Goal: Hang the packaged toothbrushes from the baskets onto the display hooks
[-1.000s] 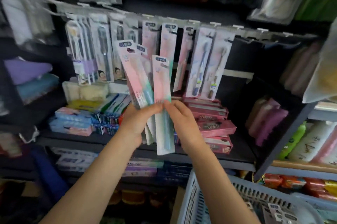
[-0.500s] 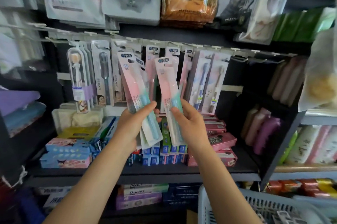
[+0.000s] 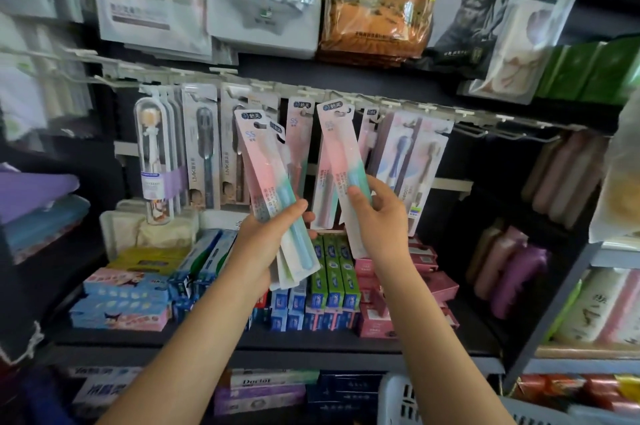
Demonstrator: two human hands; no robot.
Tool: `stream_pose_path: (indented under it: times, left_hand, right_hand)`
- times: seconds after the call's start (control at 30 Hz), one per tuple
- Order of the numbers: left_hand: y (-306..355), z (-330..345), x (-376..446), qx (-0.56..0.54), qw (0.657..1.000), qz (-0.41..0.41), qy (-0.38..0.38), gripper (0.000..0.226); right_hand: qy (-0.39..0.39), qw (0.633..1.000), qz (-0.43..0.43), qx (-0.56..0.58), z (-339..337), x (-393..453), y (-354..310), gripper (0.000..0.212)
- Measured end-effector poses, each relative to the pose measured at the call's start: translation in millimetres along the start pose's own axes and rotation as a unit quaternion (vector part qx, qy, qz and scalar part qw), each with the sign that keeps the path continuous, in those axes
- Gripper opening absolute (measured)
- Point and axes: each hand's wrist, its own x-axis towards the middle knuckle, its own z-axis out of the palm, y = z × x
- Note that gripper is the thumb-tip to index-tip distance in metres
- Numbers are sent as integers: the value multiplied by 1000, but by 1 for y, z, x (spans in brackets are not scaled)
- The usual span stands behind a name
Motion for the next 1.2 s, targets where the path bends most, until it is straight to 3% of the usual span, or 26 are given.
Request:
stream_pose_path:
  times: [0.33, 0.5, 0.8, 1.0, 1.2]
  left_hand:
    - [-2, 0, 7, 17, 1000, 8, 5, 29]
    - [-6, -2, 11, 18, 1000, 1, 5, 37]
    - [-11, 3, 15, 45, 999, 13, -4, 25]
    - [-12, 2, 20, 50, 999, 16, 5, 16]
    - [-15, -5, 24, 55, 998, 6, 19, 20]
  right_hand:
    - [17, 997, -40, -68, -7, 1, -7, 13]
    - [27, 983, -45, -173, -21, 16, -10, 31]
    - [62, 992, -5, -110, 7, 8, 19, 27]
    - [32, 995, 69, -59, 35, 17, 31, 32]
    - [0, 989, 121, -87, 57, 35, 37, 43]
